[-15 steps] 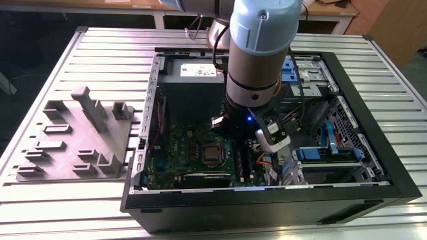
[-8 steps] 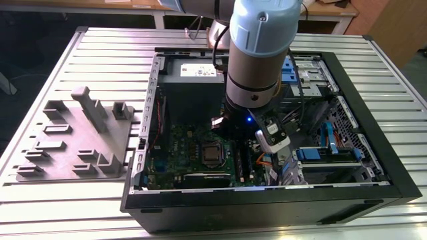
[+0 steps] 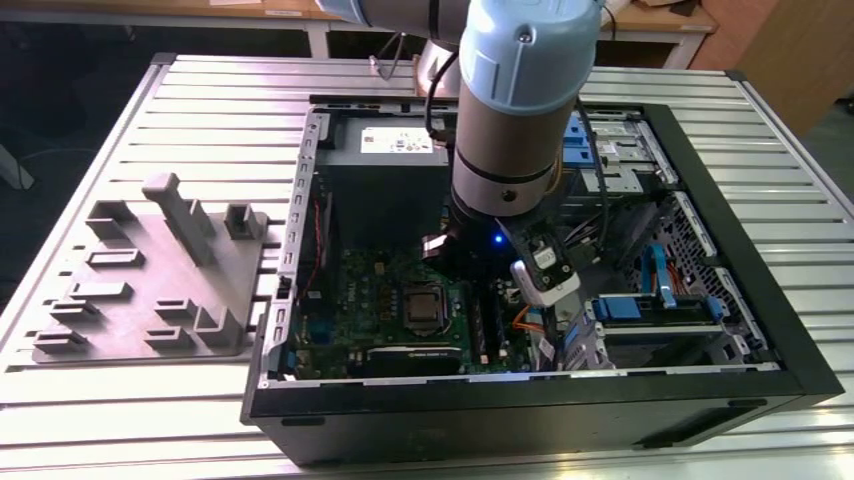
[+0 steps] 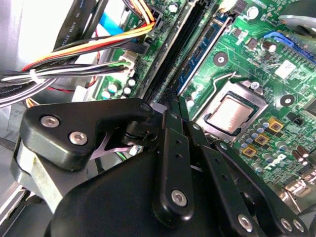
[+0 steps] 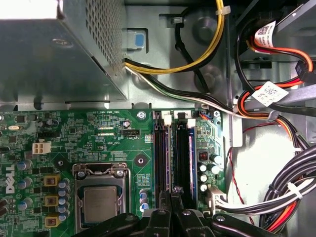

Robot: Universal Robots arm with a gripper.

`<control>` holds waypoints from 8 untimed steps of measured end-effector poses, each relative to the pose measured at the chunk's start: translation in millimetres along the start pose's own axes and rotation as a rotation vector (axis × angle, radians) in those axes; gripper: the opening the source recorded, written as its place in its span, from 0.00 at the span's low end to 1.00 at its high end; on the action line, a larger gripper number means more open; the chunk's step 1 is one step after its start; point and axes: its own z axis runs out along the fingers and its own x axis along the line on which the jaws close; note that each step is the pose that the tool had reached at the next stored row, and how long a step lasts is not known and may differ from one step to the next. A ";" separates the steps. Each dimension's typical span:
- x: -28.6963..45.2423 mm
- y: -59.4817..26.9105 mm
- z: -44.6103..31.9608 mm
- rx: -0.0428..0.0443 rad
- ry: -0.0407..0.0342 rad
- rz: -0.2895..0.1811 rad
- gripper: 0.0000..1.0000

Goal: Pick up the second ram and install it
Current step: 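Insert the second ram into the second slot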

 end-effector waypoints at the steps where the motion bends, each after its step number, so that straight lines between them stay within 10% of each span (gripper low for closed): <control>1: 0.0 0.0 0.1 -0.0002 0.0000 0.000 0.08; 8: 0.0 0.1 0.2 -0.0009 -0.0001 0.000 0.15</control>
